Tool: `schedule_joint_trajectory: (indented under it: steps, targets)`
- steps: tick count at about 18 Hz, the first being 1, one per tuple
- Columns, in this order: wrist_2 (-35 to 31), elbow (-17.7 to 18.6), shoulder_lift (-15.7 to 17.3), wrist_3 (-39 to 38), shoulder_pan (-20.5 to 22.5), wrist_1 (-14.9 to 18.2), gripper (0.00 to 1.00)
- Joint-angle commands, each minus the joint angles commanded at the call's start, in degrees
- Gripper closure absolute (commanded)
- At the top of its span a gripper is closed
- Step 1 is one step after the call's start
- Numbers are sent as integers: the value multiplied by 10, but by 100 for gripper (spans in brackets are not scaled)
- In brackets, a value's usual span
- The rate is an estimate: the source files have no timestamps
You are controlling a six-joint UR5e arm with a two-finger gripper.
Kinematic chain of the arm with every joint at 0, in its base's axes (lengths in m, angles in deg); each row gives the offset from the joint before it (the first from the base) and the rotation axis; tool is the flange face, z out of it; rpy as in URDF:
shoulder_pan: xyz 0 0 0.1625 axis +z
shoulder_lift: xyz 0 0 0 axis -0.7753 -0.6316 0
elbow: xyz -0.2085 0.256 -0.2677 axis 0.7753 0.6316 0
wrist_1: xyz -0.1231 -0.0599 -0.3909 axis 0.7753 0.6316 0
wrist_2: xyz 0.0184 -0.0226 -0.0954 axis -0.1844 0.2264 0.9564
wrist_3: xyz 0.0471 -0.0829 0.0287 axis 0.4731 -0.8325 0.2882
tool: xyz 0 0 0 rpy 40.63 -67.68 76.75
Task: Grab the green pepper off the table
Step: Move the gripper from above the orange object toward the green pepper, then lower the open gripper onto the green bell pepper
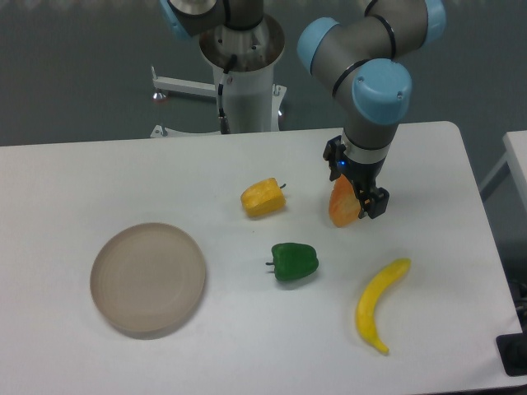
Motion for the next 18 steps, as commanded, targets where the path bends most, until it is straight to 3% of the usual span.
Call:
schedule_joint_trajectory:
  steps: [7,10,12,15,18]
  targets:
    - [9,4,0,-2,-4,-1,0]
    - [76,4,3,-14,-4,-3,0]
    - [98,3,-6,-61,-8,-26,0]
    - [98,-7,-37,-93,-38,-90,0]
    - [94,-18,-65,-86,-61,-108,0]
